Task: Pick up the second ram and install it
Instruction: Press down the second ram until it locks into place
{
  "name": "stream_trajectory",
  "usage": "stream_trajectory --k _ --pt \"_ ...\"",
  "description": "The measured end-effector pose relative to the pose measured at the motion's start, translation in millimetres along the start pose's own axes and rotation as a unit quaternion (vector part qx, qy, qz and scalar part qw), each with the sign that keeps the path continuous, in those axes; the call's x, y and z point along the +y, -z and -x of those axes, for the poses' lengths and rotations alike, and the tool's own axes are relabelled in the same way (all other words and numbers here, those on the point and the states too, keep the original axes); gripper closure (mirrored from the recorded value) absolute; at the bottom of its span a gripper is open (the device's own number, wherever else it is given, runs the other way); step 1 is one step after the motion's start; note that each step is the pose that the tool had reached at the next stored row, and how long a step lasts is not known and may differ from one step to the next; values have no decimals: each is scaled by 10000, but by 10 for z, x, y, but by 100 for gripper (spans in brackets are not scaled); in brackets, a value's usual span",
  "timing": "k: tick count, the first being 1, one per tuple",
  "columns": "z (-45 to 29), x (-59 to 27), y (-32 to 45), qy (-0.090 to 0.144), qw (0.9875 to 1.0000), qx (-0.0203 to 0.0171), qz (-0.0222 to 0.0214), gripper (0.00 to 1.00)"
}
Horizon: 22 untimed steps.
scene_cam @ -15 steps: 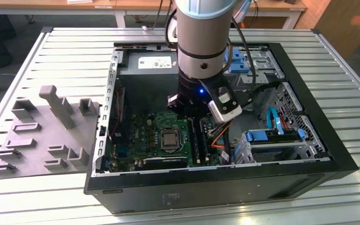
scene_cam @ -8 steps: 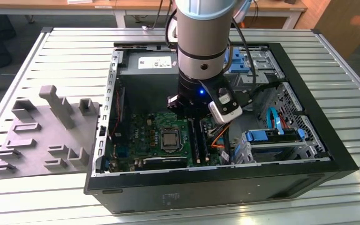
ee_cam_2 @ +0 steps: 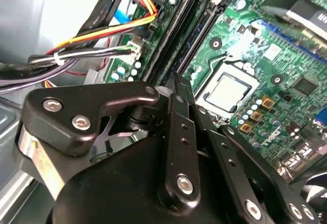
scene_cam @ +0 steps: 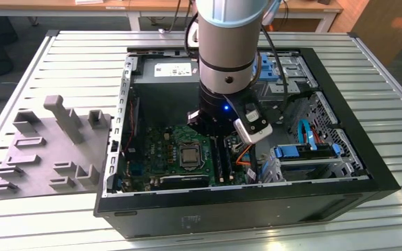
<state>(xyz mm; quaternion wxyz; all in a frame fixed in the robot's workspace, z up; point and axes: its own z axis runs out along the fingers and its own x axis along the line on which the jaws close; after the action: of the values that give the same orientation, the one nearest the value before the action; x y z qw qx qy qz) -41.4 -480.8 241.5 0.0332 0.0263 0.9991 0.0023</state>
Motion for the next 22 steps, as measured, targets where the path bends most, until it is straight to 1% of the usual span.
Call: stream_trajectory --k 4,12,18,22 --pt "1 -19 0 0 10000 0 0 89" --pt "7 -141 1 0 10000 0 0 89" --pt "10 -206 1 0 10000 0 0 89" --pt "11 -227 1 -1 10000 0 0 89"
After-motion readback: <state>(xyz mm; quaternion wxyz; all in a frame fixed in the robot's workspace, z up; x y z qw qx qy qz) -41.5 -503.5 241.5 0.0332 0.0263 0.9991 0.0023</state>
